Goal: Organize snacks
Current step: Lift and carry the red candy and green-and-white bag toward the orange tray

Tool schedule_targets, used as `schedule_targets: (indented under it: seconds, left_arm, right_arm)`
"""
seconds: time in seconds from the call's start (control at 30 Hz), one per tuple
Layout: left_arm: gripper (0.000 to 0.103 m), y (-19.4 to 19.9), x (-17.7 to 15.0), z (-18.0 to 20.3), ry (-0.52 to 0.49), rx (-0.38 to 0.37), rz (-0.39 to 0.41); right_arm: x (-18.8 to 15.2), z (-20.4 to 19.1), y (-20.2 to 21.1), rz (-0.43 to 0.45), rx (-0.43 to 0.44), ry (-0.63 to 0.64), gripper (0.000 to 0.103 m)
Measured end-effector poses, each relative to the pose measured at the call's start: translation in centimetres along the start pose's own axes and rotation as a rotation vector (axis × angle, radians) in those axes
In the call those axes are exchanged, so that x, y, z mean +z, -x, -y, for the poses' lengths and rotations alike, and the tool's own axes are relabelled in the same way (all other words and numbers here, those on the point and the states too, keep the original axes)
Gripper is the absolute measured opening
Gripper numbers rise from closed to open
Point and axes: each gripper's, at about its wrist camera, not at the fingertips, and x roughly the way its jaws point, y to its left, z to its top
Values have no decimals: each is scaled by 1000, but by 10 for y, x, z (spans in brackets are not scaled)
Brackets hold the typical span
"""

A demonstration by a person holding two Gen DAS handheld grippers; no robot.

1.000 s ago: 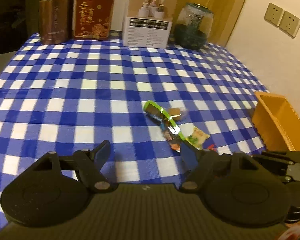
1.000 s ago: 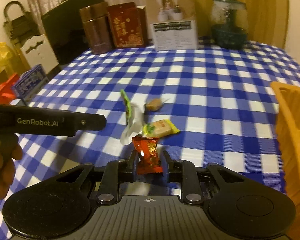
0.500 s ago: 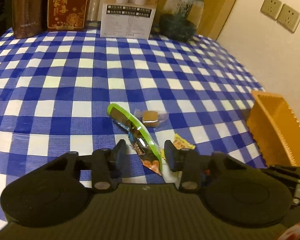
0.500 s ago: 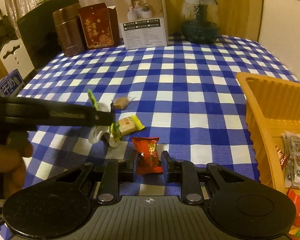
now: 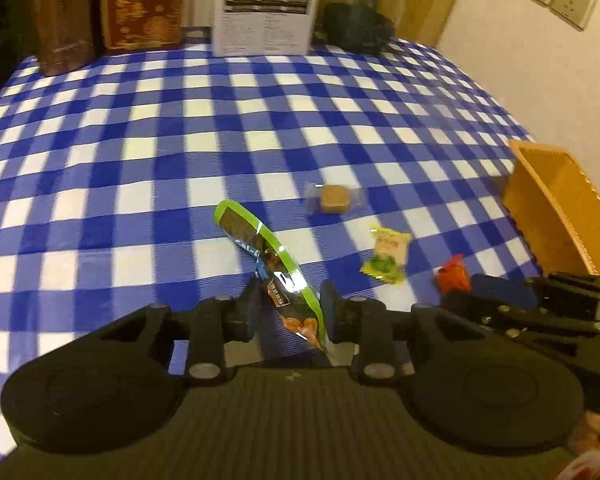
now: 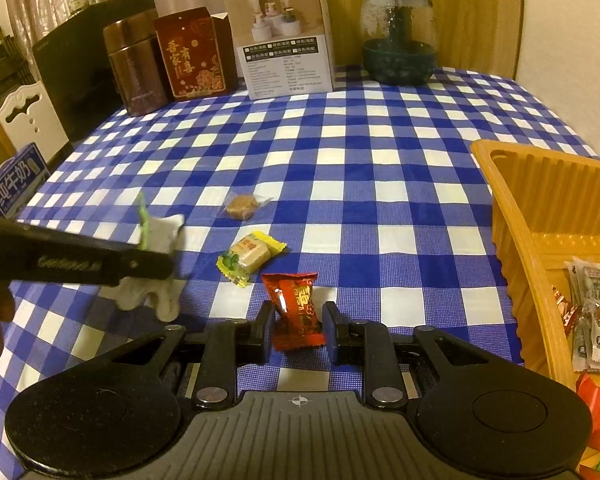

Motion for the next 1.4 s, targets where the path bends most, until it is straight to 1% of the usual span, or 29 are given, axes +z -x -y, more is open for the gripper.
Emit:
schedule_targets:
  seconds: [0.1,0.17,0.2,0.23,0.27,0.4,0.47,0.53,0.57,0.63,0.7,0.83,0.9,0.93,1.0,1.07,1.23,1.4]
  left_arm:
    - [30,1,-1,-3,47,-1,24]
    - [36,0,-2,-3,77,-3,40]
    - [37,-1,-1,-3,92,-2,48]
    - [37,-2,-1,-3,102,2,53]
    - [37,-3,-1,-2,105,7,56]
    - [36,-5,0,0,98,34,71]
    - [36,-5,0,2,77,46,71]
    - [33,-6,0,5,33,69,65]
    - [29,-6,0,9,-2,82,63]
    - [25,-6,-1,16,-70,94,64]
    - [24,-6,-2,19,-84,82,63]
    - [24,-6,-3,15,-43,45,53]
    - [23,-6,-3,13,-37,39,52]
    - [23,-6,-3,13,-34,37,50]
    - [23,-4,-3,11,-26,33,47]
    - [21,-1,-4,11,-15,30,46]
    - [20,12,-10,19,-20,20,55]
    - [20,25,-23,32,-12,1,61]
  right_arm:
    - [0,-1,0,-1,-2,1,26]
    - [0,-2,-1,-3,1,8,35]
    - [0,-3,-1,-3,6,11,39]
    - [0,-4,-2,-7,6,12,48]
    - [0,-4,-3,-14,1,10,50]
    - [1,-3,-5,-10,-2,5,50]
    - [0,-3,-5,-6,-5,12,50]
    - [0,-3,-5,-3,-7,19,50]
    - [0,-4,-6,0,-7,23,50]
    - [0,-5,-6,2,-12,39,50]
    - [0,-6,-7,5,-18,56,50]
    - [0,-8,-10,15,-25,71,49]
    - [0,-10,-11,21,-32,83,36]
    - [0,-11,-12,22,-37,93,24]
    - [1,-13,-12,15,-38,95,23]
    - [2,-11,-11,11,-33,62,23]
    - [1,-13,1,36,-33,44,22]
    - [-2,-10,19,59,-34,8,22]
